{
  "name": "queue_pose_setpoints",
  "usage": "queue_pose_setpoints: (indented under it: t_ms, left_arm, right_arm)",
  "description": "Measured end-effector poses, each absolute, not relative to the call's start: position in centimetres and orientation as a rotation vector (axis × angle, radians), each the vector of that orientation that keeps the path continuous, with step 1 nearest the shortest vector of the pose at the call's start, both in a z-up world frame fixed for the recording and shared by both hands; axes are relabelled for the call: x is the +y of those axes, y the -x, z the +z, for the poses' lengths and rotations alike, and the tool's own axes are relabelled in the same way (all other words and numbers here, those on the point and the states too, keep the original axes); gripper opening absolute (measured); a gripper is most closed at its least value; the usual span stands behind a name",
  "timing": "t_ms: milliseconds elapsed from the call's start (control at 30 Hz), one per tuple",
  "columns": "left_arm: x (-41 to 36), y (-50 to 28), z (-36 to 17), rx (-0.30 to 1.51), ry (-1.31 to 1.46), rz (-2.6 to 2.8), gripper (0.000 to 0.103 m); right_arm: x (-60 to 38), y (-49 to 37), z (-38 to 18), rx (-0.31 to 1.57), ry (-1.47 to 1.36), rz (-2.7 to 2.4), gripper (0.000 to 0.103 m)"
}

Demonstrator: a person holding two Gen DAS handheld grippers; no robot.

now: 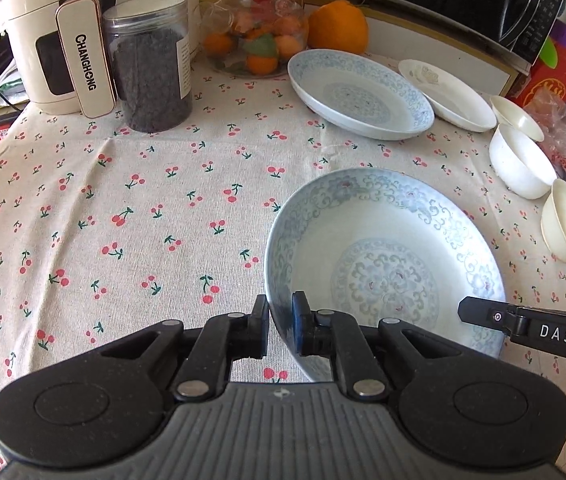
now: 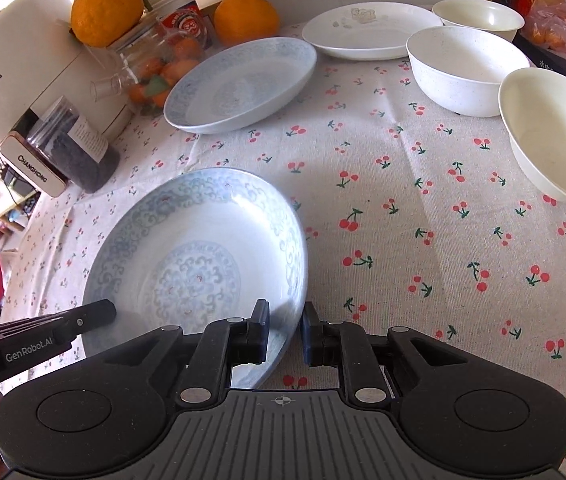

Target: Organize plates and bowls

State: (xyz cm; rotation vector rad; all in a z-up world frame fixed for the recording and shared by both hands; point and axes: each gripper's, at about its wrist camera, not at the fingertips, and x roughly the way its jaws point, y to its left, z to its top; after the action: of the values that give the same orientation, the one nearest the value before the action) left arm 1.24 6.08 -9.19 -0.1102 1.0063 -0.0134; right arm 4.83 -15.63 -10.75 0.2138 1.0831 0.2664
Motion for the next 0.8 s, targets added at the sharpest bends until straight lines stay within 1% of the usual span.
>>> queue_pose_setpoints:
  t_ms: [333,367,467,533,600,667,733,767,800]
  left_arm:
    - [6.6,-1.2,-8.8,1.015,0.129,-0.003,0.012]
    - [6.6,-1.2,-8.6,1.008,0.116,0.006,0.013]
    - [6.8,-1.0,-7.7,0.993,0.100,0.043,0.020]
    - [7.5,-0.9,-6.8,0.979,0.135,0.061,0.019]
    - [8.2,-0.9,-5.7,0.959,0.170,0.080,0.020]
    - [8.9,-1.1,-4.2,0.913,0.203,0.085,0.021]
    - [9.4,-1.1,-2.9,0.860,0.204,0.103,0.027]
    - [9.7,-1.2,-2.4,0.835,0.204,0.112,0.033]
    - [9.9,-1.3,-1.9,0.809,0.206,0.124,0.039]
  right_arm:
    - [-15.8,-4.8,-10.2,1.095,-0.187,0.262,0.019]
    - [-15.9,-4.8,-10.0,1.099,-0.181,0.258,0.019]
    - [-16.5,-4.7,-9.3,1.099,-0.166,0.246,0.022]
    - [-16.9,-4.6,-8.6,1.086,-0.154,0.238,0.026]
    - [-17.4,-4.4,-7.9,1.073,-0.152,0.232,0.028]
    - [-17.8,-4.2,-7.0,1.040,-0.130,0.218,0.034]
    - [-18.0,-4.0,-5.9,0.988,-0.076,0.196,0.043]
    - [-18.0,-3.9,-5.4,0.959,-0.043,0.183,0.046]
    - [-18.1,-3.8,-5.0,0.933,-0.012,0.172,0.054]
